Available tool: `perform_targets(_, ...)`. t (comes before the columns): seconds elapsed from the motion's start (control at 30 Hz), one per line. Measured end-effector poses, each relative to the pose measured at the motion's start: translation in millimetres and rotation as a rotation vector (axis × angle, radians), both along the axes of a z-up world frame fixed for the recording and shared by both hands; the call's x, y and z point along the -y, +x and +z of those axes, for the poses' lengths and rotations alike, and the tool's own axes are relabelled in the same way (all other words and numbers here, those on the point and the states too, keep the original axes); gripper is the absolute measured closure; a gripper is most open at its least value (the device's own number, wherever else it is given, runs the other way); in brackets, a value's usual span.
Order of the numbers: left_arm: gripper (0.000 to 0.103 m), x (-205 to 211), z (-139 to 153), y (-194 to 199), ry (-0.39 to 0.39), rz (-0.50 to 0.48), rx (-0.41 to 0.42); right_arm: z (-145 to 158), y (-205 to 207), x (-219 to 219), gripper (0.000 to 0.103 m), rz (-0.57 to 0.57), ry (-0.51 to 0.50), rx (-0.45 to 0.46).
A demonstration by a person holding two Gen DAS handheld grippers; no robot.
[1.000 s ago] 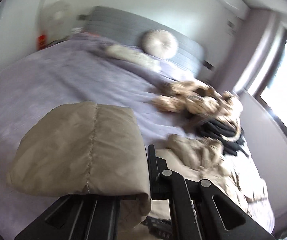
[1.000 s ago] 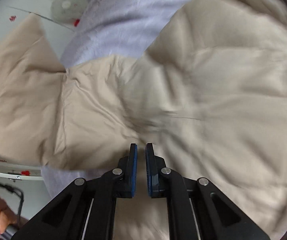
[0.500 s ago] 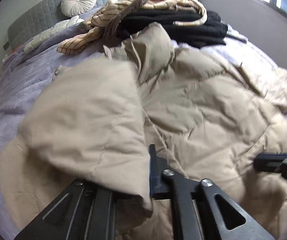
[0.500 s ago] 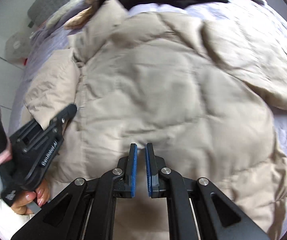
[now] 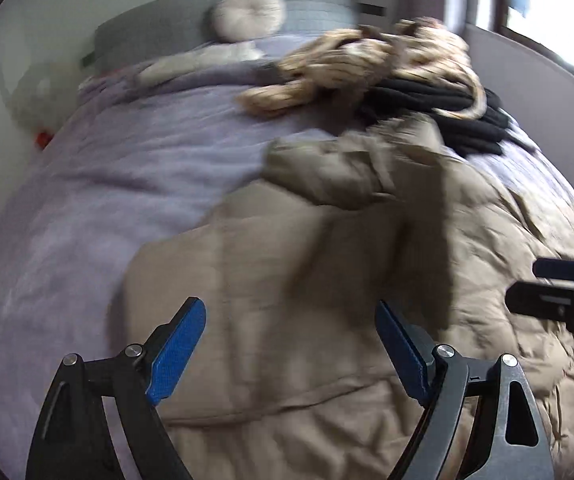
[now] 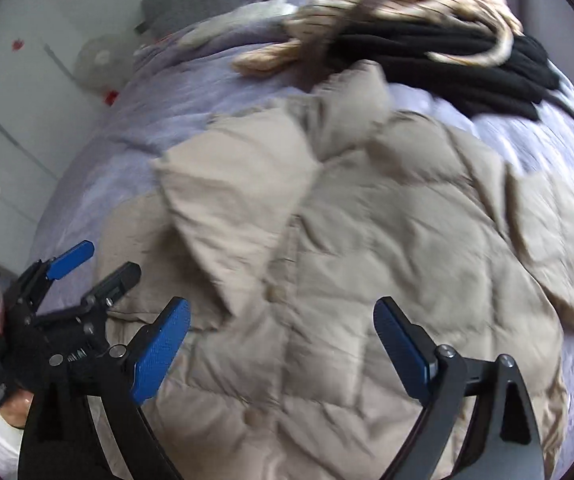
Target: Fold large clothes
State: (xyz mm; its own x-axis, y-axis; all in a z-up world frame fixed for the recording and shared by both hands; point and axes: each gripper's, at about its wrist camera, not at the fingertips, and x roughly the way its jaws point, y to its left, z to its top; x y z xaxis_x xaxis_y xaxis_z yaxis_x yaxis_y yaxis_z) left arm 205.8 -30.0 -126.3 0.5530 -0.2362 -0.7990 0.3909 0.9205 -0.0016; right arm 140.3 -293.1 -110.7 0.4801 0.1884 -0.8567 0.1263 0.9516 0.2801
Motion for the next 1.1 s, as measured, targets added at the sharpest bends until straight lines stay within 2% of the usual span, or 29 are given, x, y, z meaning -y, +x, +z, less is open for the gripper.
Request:
perform_targets(0.1,0.016,-35.4,-7.7,22.7,-0.015,0.118,-0.055,-6.5,29.6,-22.7,0.008,0.012,-0.013,0.007)
perform_targets(0.17,0.016,-60.2,-14.5,40.6,-0.065,0.186,-0.098,-5.6,56.7,-34.6,0.011,0.002,-0.058,0.022)
perform_targets(0.2,0.016,-73.4,-17.3,49.9,-0.096,0.221,-0.122,-7.5,68.1,-35.3,0.025,-0.02,-0.087,0.026)
perform_targets(0.23,0.016,-81.3,-19.4,54.8,-0.117,0.24,-0.138,-8.2,69.5,-33.1,0.044,-0.045,-0.1,0.031)
perform_targets(0.27,0.016,-92.5,-23.6,65.5,-0.159,0.262,-0.172,-11.6,74.6,-26.4,0.096,-0.073,-0.094,0.02)
perform_targets(0.3,0.016,-102.9,-28.5,76.3,-0.204,0.285,-0.203,-16.2,74.7,-15.5,0.097,-0.122,-0.08,-0.001)
perform_targets(0.33,0.016,-110.4,-34.0,85.4,-0.242,0.301,-0.232,-16.6,55.6,-1.4,0.097,-0.157,-0.052,-0.003)
perform_targets(0.43,0.016,-126.4,-53.6,109.8,-0.351,0.301,-0.348,-30.5,31.0,31.8,0.098,-0.238,-0.024,-0.028)
perform_targets(0.53,0.016,-124.3,-88.0,133.7,-0.46,0.254,-0.505,-53.9,0.4,54.5,0.098,-0.279,0.007,-0.105)
perform_targets(0.6,0.016,-116.4,-108.4,148.4,-0.521,0.246,-0.583,-63.6,-10.5,60.4,0.098,-0.286,0.034,-0.122)
perform_targets(0.63,0.028,-113.0,-109.3,149.1,-0.536,0.247,-0.579,-64.6,-11.9,60.7,0.098,-0.281,0.034,-0.118)
perform_targets(0.67,0.062,-107.6,-105.5,148.8,-0.569,0.232,-0.547,-64.6,-13.1,59.9,0.098,-0.275,0.032,-0.113)
perform_targets(0.73,0.075,-96.9,-92.4,143.9,-0.574,0.202,-0.503,-64.3,-14.6,58.1,0.098,-0.274,0.034,-0.111)
perform_targets(0.77,0.082,-91.1,-79.2,139.3,-0.55,0.167,-0.441,-64.8,-13.5,58.7,0.098,-0.277,0.038,-0.111)
perform_targets(0.83,0.082,-87.1,-52.3,130.5,-0.507,0.092,-0.325,-64.2,-13.4,57.9,0.098,-0.281,0.043,-0.11)
perform_targets(0.93,0.082,-97.0,-41.6,133.8,-0.471,0.072,-0.261,-62.8,-3.6,49.0,0.098,-0.262,0.051,-0.084)
perform_targets(1.1,0.082,-117.6,-92.2,153.1,-0.398,0.196,-0.339,-74.6,21.6,30.4,0.098,-0.233,0.037,-0.06)
